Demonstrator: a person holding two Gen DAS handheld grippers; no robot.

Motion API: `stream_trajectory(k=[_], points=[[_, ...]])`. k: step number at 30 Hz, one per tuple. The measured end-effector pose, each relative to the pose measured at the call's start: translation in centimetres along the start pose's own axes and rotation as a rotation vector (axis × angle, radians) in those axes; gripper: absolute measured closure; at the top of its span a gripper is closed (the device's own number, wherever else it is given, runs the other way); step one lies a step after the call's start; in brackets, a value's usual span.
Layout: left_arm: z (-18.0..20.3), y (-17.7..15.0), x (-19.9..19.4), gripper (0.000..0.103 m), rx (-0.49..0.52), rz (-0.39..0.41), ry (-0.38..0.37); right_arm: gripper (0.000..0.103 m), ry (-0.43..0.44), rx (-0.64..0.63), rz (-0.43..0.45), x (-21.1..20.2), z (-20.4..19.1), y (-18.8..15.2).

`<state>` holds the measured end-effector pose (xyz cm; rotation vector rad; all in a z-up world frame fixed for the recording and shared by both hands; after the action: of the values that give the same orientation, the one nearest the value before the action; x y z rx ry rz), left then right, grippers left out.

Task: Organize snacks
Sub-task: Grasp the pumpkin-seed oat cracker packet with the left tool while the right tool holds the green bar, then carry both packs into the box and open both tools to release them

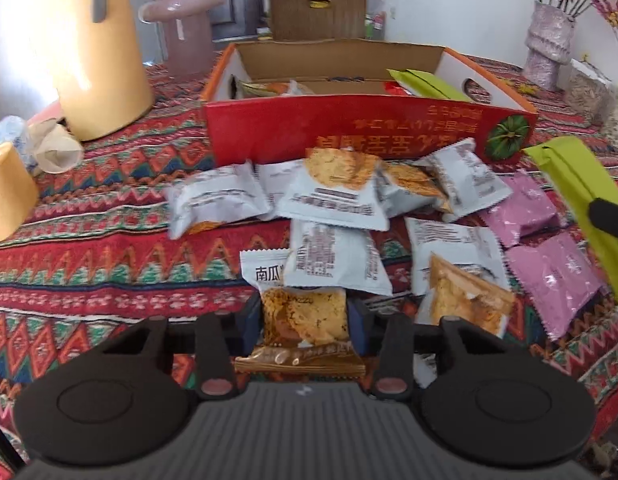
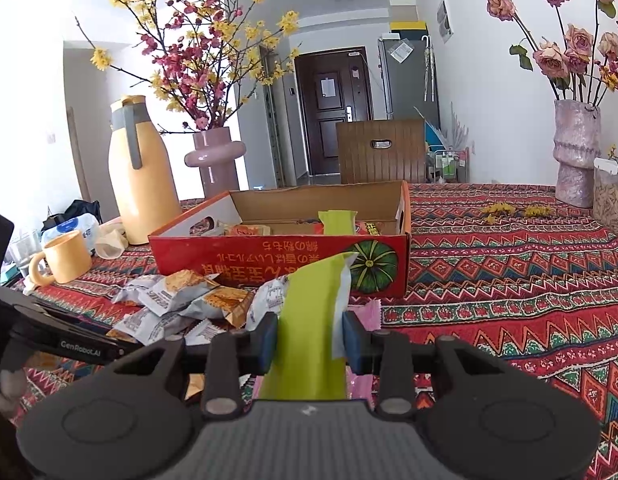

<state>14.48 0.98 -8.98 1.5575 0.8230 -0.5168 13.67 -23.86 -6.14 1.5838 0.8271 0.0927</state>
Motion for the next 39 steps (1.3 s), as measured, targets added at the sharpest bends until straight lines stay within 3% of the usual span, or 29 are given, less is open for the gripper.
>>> stream_trajectory(k=[7, 17, 28, 39], points=[[-1.8, 0.0, -1.5, 0.061, -0.026, 0.038, 0.03, 0.069, 0.001, -0.001, 0.013, -0.6, -0.2, 0.1], [-3.8, 2.1, -5.4, 0.061, -0.064, 0.172, 0.041, 0.069, -0.018, -0.028, 0.032, -1.1, -0.7, 1.1], [-3.8, 6.5, -6.7, 0.061, -0.092, 0.261, 0.026, 0.069, -0.039, -0.076, 0.058, 0.2, -0.4, 4.2], [-2.8, 12.0, -4.9, 0.061, -0.112, 0.318, 0.006, 0.069, -0.062, -0.101, 0.104, 3.5, 1.5, 9.4]])
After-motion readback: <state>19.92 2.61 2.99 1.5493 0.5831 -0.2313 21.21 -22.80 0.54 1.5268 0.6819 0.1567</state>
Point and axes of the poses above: each gripper's, at about its wrist camera, not at the fingertips, and x roughly the way its jaws point, z to its right, y to its top, the point moved 5 cm from there along x, roughly the way its jaws point, and after that the axes turned 9 degrees about y, right-handed, at the moved point
